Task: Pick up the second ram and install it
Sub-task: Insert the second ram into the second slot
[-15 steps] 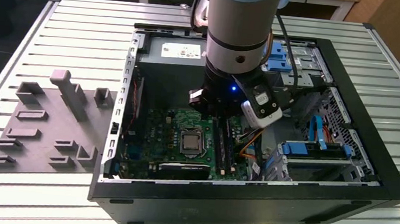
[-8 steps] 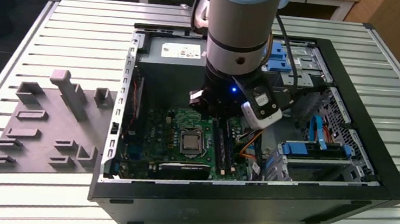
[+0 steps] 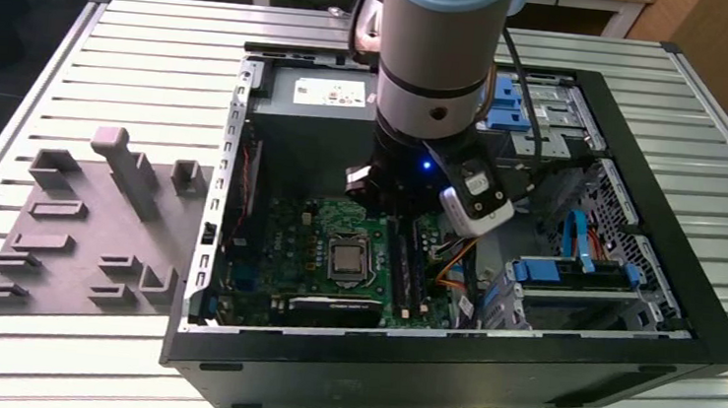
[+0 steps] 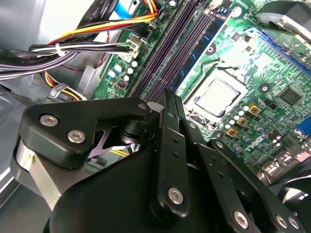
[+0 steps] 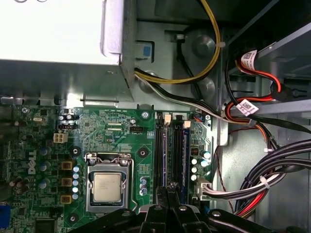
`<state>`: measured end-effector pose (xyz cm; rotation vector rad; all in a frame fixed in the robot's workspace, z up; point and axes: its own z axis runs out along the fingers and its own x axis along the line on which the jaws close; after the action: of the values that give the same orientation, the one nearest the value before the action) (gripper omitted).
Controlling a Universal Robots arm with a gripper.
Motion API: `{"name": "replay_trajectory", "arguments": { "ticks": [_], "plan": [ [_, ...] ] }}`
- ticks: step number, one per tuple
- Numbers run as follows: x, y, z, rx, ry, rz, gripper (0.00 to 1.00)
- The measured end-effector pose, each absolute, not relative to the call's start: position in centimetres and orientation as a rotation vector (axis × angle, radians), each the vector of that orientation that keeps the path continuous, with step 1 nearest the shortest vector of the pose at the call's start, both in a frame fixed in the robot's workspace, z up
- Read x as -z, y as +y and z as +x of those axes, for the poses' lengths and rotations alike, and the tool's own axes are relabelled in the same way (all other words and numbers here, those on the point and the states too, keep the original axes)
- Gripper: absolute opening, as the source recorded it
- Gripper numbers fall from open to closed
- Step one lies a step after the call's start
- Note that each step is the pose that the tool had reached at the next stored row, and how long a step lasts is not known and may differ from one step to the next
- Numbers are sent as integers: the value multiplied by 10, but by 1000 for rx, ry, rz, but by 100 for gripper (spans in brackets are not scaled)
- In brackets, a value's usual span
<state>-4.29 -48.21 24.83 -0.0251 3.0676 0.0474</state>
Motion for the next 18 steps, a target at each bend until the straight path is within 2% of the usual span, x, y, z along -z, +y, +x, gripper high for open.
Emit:
{"name": "replay_trajectory", "arguments": {
  "ticks": [18],
  "plan": [
    [-244, -482, -41, -47, 3068, -21, 12]
  ]
}}
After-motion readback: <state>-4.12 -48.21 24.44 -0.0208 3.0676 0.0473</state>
